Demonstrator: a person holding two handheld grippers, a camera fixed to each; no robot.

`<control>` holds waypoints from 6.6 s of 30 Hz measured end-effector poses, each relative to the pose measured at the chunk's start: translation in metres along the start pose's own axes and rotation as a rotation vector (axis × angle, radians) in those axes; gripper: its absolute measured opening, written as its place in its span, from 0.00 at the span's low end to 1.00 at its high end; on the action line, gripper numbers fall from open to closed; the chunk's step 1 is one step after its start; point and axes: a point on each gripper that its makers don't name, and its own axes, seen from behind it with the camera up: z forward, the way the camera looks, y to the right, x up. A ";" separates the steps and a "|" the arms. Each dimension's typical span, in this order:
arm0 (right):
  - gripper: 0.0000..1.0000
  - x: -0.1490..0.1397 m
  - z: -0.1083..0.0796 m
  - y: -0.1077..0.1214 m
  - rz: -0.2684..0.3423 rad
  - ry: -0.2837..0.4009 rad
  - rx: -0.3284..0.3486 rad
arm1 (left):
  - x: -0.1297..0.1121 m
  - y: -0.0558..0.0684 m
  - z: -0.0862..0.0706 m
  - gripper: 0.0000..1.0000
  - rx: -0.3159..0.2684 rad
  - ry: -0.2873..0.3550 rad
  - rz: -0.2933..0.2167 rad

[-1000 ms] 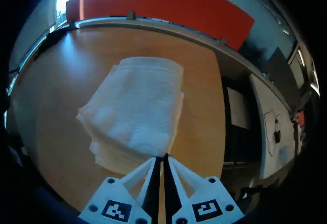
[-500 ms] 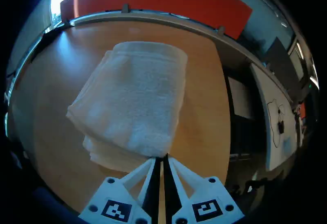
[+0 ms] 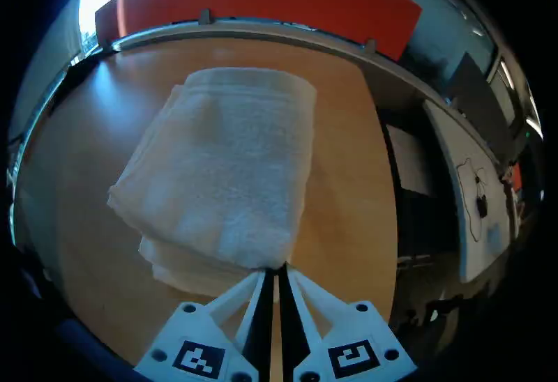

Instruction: Fold towel

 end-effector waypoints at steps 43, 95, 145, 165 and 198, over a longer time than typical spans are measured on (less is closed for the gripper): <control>0.96 0.081 -0.086 -0.011 0.152 0.391 -0.092 | 0.022 -0.011 -0.005 0.90 -0.009 0.067 -0.020; 0.95 0.257 -0.174 -0.183 0.170 0.891 -0.071 | 0.139 -0.085 -0.016 0.90 0.115 0.483 -0.081; 0.96 0.287 -0.181 -0.291 0.205 0.940 -0.051 | 0.083 -0.140 0.033 0.90 0.135 0.656 -0.052; 0.96 0.273 -0.150 -0.308 0.157 0.962 -0.057 | 0.022 -0.138 0.074 0.90 0.152 0.673 -0.073; 0.96 0.260 -0.141 -0.291 0.155 0.985 -0.061 | 0.007 -0.131 0.083 0.90 0.179 0.688 -0.037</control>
